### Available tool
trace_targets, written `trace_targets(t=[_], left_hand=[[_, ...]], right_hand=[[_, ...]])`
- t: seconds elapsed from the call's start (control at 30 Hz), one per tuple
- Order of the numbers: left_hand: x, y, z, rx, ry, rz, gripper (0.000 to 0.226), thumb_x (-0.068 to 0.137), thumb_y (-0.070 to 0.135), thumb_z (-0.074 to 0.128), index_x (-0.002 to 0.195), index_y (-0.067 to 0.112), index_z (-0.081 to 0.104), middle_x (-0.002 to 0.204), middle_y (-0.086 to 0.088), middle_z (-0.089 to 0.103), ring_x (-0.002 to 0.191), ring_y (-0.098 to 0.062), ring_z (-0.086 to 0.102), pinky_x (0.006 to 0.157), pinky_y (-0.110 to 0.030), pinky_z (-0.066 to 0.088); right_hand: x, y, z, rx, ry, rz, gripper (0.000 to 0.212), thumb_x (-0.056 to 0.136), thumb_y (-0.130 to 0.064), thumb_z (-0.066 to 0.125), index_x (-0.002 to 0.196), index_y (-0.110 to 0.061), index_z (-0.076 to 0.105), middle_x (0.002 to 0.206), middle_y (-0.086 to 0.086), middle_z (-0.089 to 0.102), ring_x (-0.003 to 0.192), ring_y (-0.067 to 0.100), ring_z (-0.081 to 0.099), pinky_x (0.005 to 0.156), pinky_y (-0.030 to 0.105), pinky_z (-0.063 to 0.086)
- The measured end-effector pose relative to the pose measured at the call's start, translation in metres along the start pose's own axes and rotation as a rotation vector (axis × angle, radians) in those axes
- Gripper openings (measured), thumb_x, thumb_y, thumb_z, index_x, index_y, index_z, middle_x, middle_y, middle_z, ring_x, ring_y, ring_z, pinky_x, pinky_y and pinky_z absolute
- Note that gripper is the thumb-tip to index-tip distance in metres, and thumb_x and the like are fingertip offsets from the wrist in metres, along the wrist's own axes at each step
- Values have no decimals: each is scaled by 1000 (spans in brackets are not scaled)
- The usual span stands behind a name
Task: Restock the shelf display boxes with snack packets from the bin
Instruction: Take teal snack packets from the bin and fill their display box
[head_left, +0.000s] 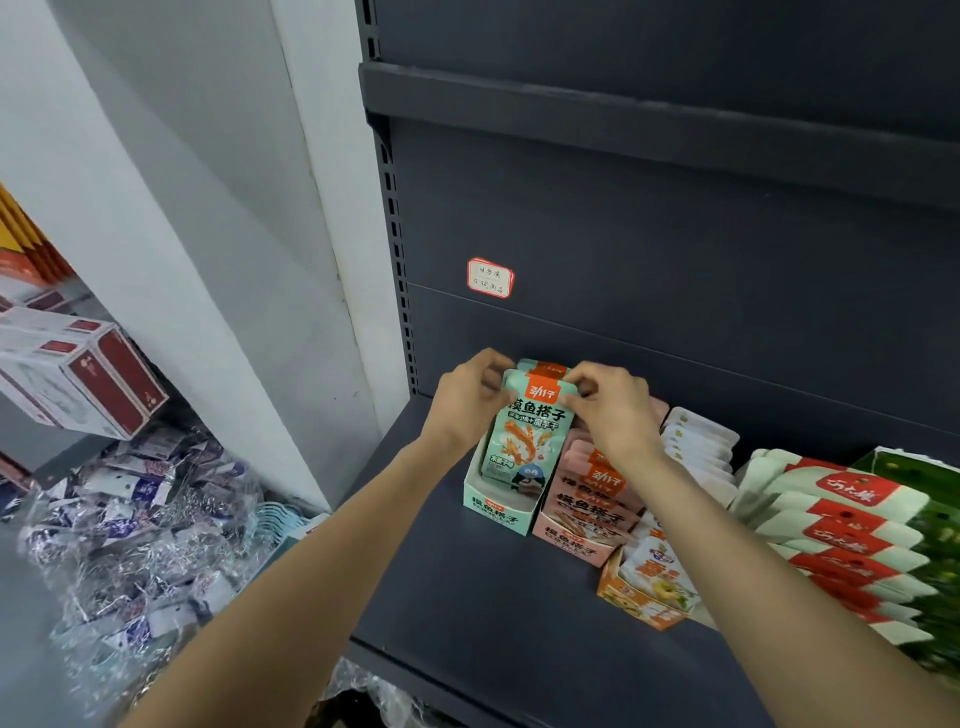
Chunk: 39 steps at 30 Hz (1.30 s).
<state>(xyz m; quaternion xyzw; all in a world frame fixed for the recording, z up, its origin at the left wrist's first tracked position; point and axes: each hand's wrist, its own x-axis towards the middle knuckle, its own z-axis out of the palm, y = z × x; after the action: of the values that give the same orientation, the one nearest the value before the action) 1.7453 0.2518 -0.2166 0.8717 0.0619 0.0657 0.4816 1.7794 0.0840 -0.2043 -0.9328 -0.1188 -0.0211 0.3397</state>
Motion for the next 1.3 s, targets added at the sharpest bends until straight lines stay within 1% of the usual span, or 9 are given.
trace_targets(t=[0.1, 0.23, 0.5, 0.67, 0.77, 0.87, 0.93, 1.17, 1.3], left_hand=[[4, -1, 0, 75, -16, 43, 25, 89, 10, 61, 113, 15, 56, 92, 4, 58, 75, -3, 55, 56, -6, 44], [12, -9, 4, 221, -33, 108, 16, 87, 10, 63, 103, 14, 63, 102, -2, 53, 86, -13, 57, 78, -24, 49], [6, -12, 7, 277, -19, 132, 19, 88, 13, 64, 107, 13, 63, 106, -4, 57, 91, -16, 61, 77, -22, 50], [-18, -1, -6, 262, 60, 168, 18, 91, 20, 59, 108, 17, 61, 105, 1, 58, 86, -8, 57, 74, -22, 50], [-46, 5, -22, 279, 80, 186, 16, 93, 24, 54, 107, 18, 59, 95, 7, 57, 80, -8, 55, 72, -30, 52], [-82, 5, -39, 324, 57, 181, 18, 95, 27, 50, 109, 18, 57, 92, 5, 61, 76, -10, 53, 69, -32, 50], [-108, 0, -51, 323, 60, 163, 20, 95, 27, 49, 110, 18, 57, 92, 4, 62, 76, -11, 53, 69, -33, 50], [-240, -65, -101, 237, 64, 31, 22, 93, 22, 54, 112, 13, 60, 81, 3, 59, 77, -17, 57, 73, -33, 49], [-325, -135, -120, 267, -36, -76, 25, 91, 16, 55, 115, 10, 59, 105, -9, 66, 98, -27, 61, 83, -35, 48]], right_hand=[[2, -3, 1, -16, -6, 14, 18, 87, -20, 67, 105, -21, 69, 103, 0, 69, 93, 13, 62, 71, 24, 44], [-3, 2, 4, -48, -33, 19, 21, 88, -19, 65, 108, -22, 69, 106, -3, 70, 95, 13, 64, 77, 29, 52], [-7, -2, -1, -102, -62, -3, 25, 89, -17, 63, 114, -20, 67, 115, -1, 66, 103, 15, 62, 83, 34, 53], [-29, -19, -5, -49, 1, -62, 23, 90, -15, 61, 112, -20, 67, 115, 0, 64, 104, 15, 60, 89, 33, 50], [-54, -39, 1, -1, -6, -102, 24, 90, -13, 60, 113, -17, 66, 115, 0, 65, 100, 13, 61, 85, 26, 49], [-85, -59, 14, 31, -25, -141, 24, 90, -13, 58, 112, -18, 66, 114, 0, 64, 100, 16, 60, 87, 35, 51], [-109, -71, 25, 55, -51, -136, 25, 90, -12, 56, 112, -19, 66, 114, 0, 63, 98, 17, 60, 86, 35, 50], [-230, -102, 86, 58, -200, -96, 21, 91, -16, 58, 110, -19, 66, 105, -1, 63, 93, 13, 62, 83, 26, 50], [-306, -111, 141, 46, -276, -29, 21, 88, -12, 59, 107, -12, 68, 105, 10, 66, 96, 25, 63, 88, 35, 47]])
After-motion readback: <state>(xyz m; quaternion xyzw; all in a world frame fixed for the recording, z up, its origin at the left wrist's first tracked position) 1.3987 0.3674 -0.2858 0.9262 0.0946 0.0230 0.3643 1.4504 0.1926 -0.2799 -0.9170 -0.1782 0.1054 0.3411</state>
